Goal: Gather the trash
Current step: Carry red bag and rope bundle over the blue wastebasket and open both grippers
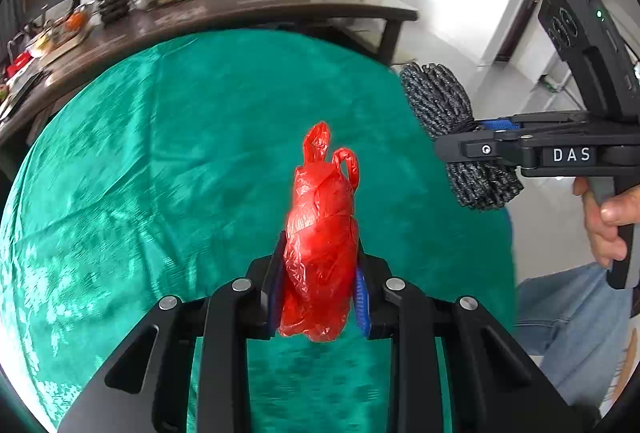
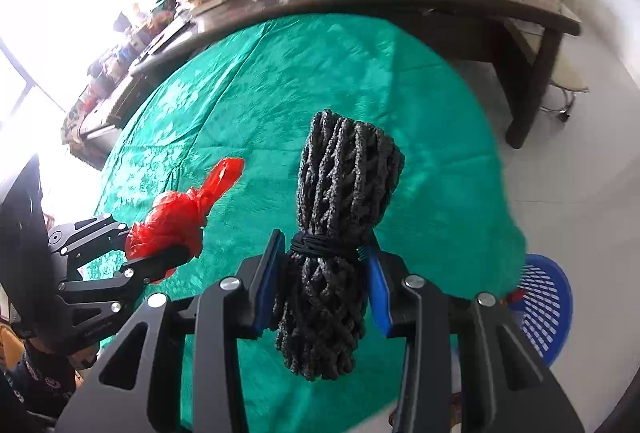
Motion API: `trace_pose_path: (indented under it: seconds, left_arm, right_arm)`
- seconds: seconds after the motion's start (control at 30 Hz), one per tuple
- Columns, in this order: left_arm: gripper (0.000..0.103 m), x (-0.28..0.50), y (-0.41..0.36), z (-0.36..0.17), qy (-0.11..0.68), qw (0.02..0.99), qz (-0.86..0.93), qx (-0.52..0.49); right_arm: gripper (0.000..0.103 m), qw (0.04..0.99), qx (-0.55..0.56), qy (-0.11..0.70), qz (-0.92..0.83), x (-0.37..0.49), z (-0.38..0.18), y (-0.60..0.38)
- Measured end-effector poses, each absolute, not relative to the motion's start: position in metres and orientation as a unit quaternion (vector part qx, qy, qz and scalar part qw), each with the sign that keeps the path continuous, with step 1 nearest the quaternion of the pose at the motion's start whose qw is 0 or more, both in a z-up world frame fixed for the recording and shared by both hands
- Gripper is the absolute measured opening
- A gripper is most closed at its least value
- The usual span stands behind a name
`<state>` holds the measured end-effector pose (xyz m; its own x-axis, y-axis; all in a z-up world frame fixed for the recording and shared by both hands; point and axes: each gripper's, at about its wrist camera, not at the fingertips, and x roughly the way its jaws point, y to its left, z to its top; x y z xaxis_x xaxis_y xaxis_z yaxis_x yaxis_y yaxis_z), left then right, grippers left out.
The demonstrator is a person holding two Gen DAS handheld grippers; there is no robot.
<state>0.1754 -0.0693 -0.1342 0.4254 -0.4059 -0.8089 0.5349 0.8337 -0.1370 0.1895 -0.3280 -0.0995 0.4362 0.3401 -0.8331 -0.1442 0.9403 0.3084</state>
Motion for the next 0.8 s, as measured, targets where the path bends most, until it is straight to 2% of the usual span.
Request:
trace_pose_path:
  seconds: [0.13,0.37,0.57,0.8]
  left_arm:
    - [0.027,0.159,-0.114,-0.118,0.448,0.828,-0.331,0.069]
    - [0.028,0.127,-0.227,-0.122,0.458,0.782,-0.415,0.079]
    - [0.028,0.115,-0.329,-0.168,0.495,0.744,-0.437,0.106]
    - [0.028,0.120,-0.412,-0.229,0.522,0.721,-0.432,0.143]
  right_arm:
    - [0.038,0.848,0.112,0.510,0.093,0.156,-0.103,-0.392]
    - [0.038,0.821,0.177,0.542,-0.032,0.109,-0.168,-0.515]
    - [0.038,0.796,0.240,0.551,-0.074,0.098,-0.232,-0.581]
    - [0.038,0.780,0.286,0.550,-0.089,0.103,-0.277,-0.619]
